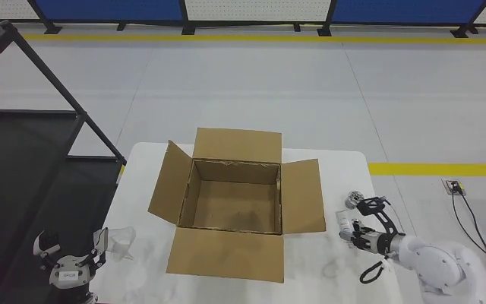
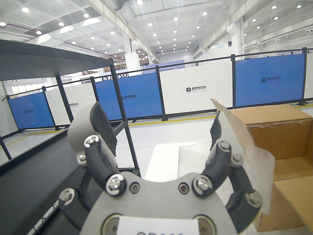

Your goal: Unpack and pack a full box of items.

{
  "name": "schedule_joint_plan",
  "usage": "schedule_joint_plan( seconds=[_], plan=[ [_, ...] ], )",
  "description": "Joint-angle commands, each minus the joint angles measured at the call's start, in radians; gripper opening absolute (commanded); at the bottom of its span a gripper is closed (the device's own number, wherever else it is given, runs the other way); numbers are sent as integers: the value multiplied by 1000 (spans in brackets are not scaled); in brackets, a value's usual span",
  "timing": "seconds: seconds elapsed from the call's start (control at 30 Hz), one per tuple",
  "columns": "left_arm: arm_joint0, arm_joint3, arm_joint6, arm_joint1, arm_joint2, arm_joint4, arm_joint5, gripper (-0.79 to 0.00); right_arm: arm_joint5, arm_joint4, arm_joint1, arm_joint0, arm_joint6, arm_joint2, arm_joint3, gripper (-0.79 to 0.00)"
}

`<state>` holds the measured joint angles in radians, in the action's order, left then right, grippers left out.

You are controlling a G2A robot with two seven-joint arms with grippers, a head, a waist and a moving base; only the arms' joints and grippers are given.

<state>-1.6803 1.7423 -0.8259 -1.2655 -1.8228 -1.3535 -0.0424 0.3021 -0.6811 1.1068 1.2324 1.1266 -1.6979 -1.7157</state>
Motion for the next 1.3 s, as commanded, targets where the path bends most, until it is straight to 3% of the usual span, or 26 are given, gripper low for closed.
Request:
schedule_joint_plan(
  seconds=[0.0, 0.23, 0.43, 0.73, 0.87, 1.27],
  plan=[
    [0, 0, 0, 0, 0, 0, 0, 0, -24, 71, -4, 36, -1, -53, -111, -785],
    [0, 0, 0, 0, 0, 0, 0, 0, -119, 267, -10, 67, -32, -130, -383, -785],
    [0, 0, 0, 0, 0, 0, 0, 0, -210, 228, -14, -37, -23, 30, -512, -785],
    [0, 0, 0, 0, 0, 0, 0, 0, -424, 117, 20, -399, -68, 463, -333, -785],
    [0, 0, 0, 0, 0, 0, 0, 0, -407, 176, 47, -558, -35, 602, -164, -785],
    [0, 0, 0, 0, 0, 0, 0, 0, -398, 174, 52, -590, -23, 630, -124, -785]
  ],
)
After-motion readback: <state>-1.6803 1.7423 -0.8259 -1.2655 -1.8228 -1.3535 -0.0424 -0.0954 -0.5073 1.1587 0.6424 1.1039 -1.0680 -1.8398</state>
